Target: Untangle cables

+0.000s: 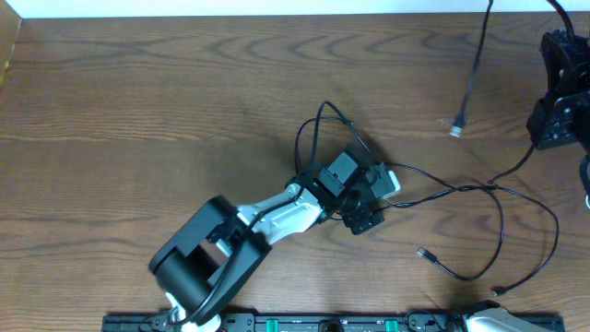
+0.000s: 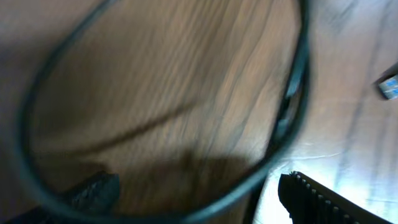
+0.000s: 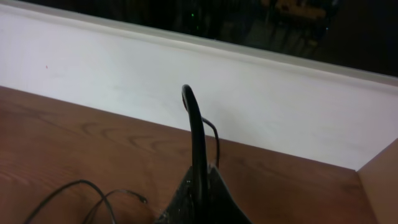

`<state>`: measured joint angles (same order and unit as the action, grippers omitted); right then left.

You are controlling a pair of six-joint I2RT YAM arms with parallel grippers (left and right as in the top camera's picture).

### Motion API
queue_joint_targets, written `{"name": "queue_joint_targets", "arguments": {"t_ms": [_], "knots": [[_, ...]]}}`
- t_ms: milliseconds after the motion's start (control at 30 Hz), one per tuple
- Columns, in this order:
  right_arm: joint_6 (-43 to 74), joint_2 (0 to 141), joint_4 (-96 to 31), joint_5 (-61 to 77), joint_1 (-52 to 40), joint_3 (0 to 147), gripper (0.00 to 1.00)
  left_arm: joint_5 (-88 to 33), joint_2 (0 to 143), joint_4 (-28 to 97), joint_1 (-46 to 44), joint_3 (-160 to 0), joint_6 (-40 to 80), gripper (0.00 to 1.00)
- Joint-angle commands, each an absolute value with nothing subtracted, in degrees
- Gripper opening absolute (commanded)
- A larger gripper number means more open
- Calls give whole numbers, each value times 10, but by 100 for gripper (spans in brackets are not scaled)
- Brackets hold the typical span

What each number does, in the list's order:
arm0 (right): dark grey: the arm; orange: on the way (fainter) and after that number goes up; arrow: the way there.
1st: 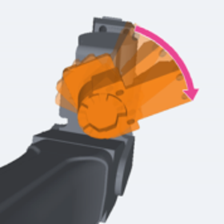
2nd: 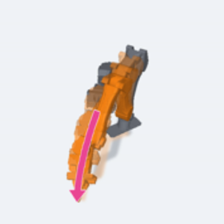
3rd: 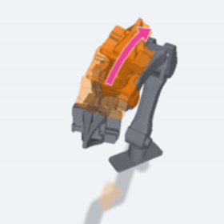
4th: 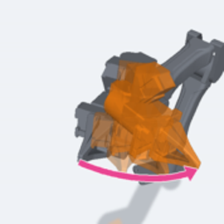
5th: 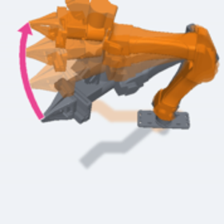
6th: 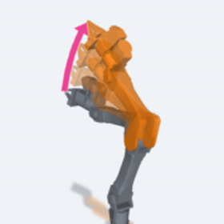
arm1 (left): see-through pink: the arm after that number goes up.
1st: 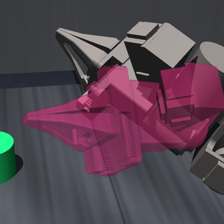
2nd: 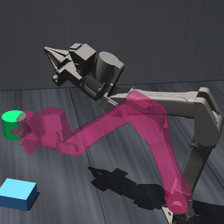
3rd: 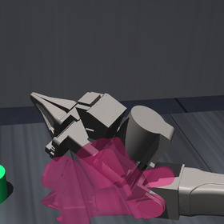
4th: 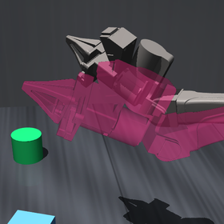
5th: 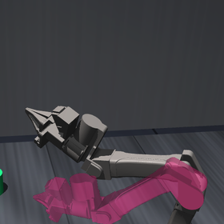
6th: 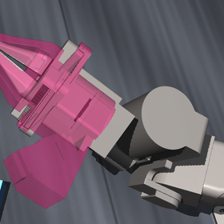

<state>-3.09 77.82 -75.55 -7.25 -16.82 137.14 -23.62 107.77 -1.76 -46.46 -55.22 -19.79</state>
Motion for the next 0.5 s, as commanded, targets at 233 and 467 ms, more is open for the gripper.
{"name": "queue_joint_targets", "arguments": {"t_ms": [233,467], "knots": [[-22,769,-764,-72,-165,1374,1,-232,1101,-19,-464,-555,-156,8],[-22,772,-771,-114,-165,1374,1,-112,909,106,-396,-555,-156,8]]}}
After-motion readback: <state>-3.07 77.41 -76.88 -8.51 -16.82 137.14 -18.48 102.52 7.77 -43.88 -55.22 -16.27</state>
